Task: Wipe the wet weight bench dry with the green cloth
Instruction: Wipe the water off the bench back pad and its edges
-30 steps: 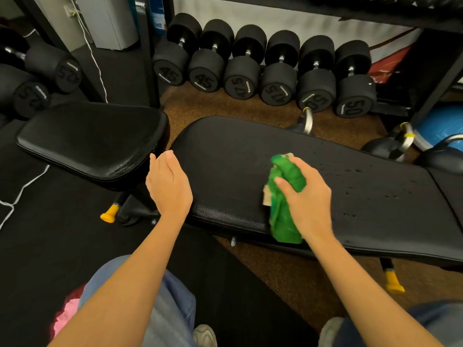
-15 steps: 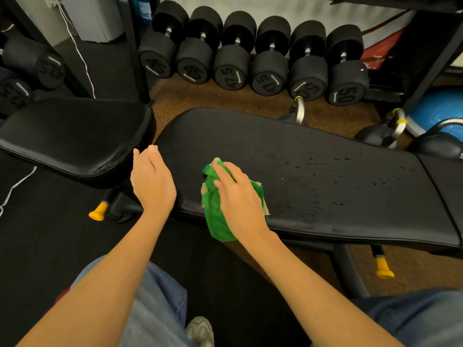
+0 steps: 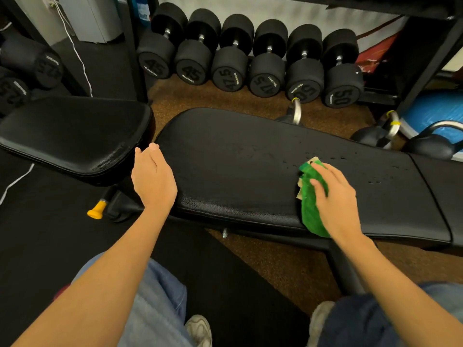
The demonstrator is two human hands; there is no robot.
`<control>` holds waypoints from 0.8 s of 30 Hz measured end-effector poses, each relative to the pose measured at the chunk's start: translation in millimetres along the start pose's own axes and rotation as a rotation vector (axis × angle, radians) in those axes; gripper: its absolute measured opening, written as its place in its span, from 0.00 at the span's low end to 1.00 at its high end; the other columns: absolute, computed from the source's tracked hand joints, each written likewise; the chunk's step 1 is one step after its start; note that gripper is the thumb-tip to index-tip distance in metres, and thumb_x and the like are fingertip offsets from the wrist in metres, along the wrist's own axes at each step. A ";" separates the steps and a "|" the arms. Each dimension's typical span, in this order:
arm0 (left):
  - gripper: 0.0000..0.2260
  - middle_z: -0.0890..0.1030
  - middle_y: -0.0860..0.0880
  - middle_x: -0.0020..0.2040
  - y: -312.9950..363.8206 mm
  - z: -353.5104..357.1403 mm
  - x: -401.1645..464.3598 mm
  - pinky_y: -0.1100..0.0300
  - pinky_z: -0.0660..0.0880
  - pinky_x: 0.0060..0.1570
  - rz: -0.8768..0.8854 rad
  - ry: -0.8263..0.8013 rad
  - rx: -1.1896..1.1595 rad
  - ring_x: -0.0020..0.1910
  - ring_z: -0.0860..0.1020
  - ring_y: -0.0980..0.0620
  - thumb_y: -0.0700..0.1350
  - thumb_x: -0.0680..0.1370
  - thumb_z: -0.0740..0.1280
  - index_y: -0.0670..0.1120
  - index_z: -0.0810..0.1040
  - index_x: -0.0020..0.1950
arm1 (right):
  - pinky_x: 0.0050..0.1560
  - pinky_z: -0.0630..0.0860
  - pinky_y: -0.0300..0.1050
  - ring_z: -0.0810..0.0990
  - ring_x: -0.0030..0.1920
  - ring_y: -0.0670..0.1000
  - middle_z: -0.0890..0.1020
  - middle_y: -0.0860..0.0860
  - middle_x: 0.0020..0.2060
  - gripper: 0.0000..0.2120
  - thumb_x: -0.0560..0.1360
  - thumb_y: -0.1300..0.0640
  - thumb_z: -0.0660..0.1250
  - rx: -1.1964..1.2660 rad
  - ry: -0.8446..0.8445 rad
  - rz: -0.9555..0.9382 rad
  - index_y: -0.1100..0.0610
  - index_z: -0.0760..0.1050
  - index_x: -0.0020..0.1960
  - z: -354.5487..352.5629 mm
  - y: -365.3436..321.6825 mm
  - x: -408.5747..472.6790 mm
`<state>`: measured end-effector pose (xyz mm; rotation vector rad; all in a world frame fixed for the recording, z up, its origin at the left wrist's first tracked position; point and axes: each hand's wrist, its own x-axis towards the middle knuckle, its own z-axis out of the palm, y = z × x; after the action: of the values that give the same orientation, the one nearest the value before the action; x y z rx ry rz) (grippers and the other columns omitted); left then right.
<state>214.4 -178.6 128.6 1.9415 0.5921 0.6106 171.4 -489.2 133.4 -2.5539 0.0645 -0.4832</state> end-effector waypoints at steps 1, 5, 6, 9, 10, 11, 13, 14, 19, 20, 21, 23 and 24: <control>0.17 0.78 0.41 0.61 0.0 0.4 0.2 0.50 0.59 0.69 0.003 0.004 0.004 0.75 0.60 0.52 0.51 0.84 0.49 0.60 0.62 0.35 | 0.60 0.60 0.31 0.73 0.64 0.52 0.75 0.51 0.65 0.16 0.79 0.61 0.63 0.046 -0.012 0.025 0.56 0.74 0.66 -3.8 -1.0 1.7; 0.17 0.78 0.42 0.60 -3.4 1.7 2.3 0.47 0.59 0.71 0.017 0.013 0.010 0.75 0.61 0.51 0.51 0.84 0.48 0.60 0.62 0.35 | 0.58 0.64 0.30 0.73 0.60 0.42 0.77 0.44 0.62 0.16 0.78 0.56 0.66 0.315 -0.011 0.120 0.50 0.74 0.65 -5.5 -41.1 7.5; 0.17 0.78 0.43 0.60 -3.8 1.8 2.7 0.47 0.59 0.71 0.016 0.011 0.014 0.75 0.61 0.51 0.52 0.84 0.48 0.60 0.62 0.35 | 0.58 0.68 0.34 0.74 0.58 0.40 0.77 0.41 0.60 0.15 0.77 0.55 0.67 0.421 -0.028 0.135 0.48 0.74 0.63 -2.9 -56.5 8.5; 0.17 0.77 0.45 0.63 -4.3 2.1 3.6 0.47 0.58 0.70 0.011 -0.005 0.025 0.75 0.60 0.51 0.52 0.84 0.48 0.59 0.63 0.35 | 0.55 0.76 0.41 0.77 0.55 0.38 0.78 0.38 0.55 0.12 0.76 0.54 0.68 0.747 -0.121 0.161 0.46 0.75 0.59 10.3 -98.7 9.9; 0.17 0.77 0.46 0.63 -4.6 2.2 4.0 0.48 0.58 0.70 0.008 -0.011 0.023 0.75 0.60 0.52 0.52 0.84 0.48 0.59 0.64 0.36 | 0.55 0.76 0.42 0.77 0.55 0.40 0.78 0.40 0.55 0.12 0.76 0.53 0.68 0.753 -0.149 0.146 0.46 0.75 0.59 16.4 -105.8 9.6; 0.17 0.77 0.46 0.64 -5.0 2.0 4.6 0.48 0.58 0.70 0.005 -0.015 0.020 0.75 0.60 0.52 0.52 0.84 0.48 0.58 0.67 0.37 | 0.56 0.74 0.43 0.75 0.56 0.42 0.77 0.42 0.56 0.12 0.76 0.52 0.68 0.693 -0.174 0.121 0.46 0.74 0.58 24.2 -108.7 9.1; 0.19 0.75 0.47 0.67 -6.7 2.1 5.2 0.49 0.57 0.70 0.006 -0.018 0.029 0.75 0.60 0.53 0.53 0.84 0.48 0.51 0.77 0.46 | 0.59 0.69 0.45 0.71 0.59 0.46 0.73 0.46 0.58 0.12 0.76 0.51 0.67 0.395 -0.203 0.037 0.49 0.73 0.59 42.0 -105.3 3.1; 0.20 0.74 0.47 0.68 -6.8 2.2 5.2 0.49 0.57 0.70 0.006 -0.016 0.038 0.75 0.59 0.53 0.52 0.84 0.48 0.47 0.79 0.52 | 0.60 0.68 0.47 0.69 0.60 0.49 0.72 0.48 0.59 0.13 0.76 0.50 0.67 0.199 -0.186 -0.015 0.50 0.74 0.60 49.1 -102.0 -0.6; 0.21 0.74 0.48 0.69 -6.3 3.2 5.5 0.51 0.58 0.69 0.011 -0.011 0.065 0.75 0.60 0.53 0.52 0.84 0.48 0.45 0.79 0.57 | 0.54 0.70 0.54 0.74 0.57 0.58 0.78 0.56 0.58 0.16 0.77 0.51 0.64 -0.359 0.001 -0.180 0.60 0.78 0.60 65.4 -104.4 -5.4; 0.21 0.74 0.48 0.68 -6.7 3.4 5.6 0.51 0.58 0.69 0.013 -0.010 0.066 0.75 0.60 0.53 0.52 0.84 0.48 0.45 0.79 0.56 | 0.55 0.71 0.54 0.75 0.57 0.59 0.78 0.58 0.59 0.19 0.79 0.50 0.60 -0.375 -0.035 -0.162 0.62 0.75 0.62 71.3 -110.7 -7.8; 0.21 0.74 0.48 0.68 -7.3 3.7 5.8 0.51 0.57 0.69 0.015 -0.007 0.066 0.75 0.60 0.53 0.52 0.84 0.48 0.45 0.79 0.56 | 0.58 0.71 0.55 0.75 0.59 0.60 0.77 0.60 0.60 0.23 0.79 0.48 0.56 -0.379 -0.068 -0.130 0.64 0.73 0.65 77.4 -117.8 -11.5; 0.22 0.73 0.47 0.69 -8.3 4.1 6.6 0.51 0.57 0.69 0.019 -0.005 0.068 0.75 0.60 0.53 0.52 0.84 0.48 0.45 0.79 0.56 | 0.64 0.70 0.57 0.75 0.63 0.61 0.76 0.64 0.62 0.29 0.79 0.46 0.49 -0.363 -0.107 -0.101 0.65 0.71 0.67 88.8 -127.9 -21.0; 0.22 0.73 0.47 0.70 -8.9 4.4 7.0 0.51 0.57 0.69 0.024 -0.006 0.071 0.75 0.60 0.53 0.52 0.84 0.48 0.45 0.79 0.57 | 0.67 0.68 0.58 0.74 0.65 0.62 0.75 0.64 0.64 0.29 0.79 0.46 0.48 -0.354 -0.115 -0.115 0.64 0.71 0.68 93.2 -128.5 -24.7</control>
<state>221.2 -173.4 119.9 2.0189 0.5951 0.6059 174.6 -329.4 117.6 -2.9404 -0.0432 -0.3957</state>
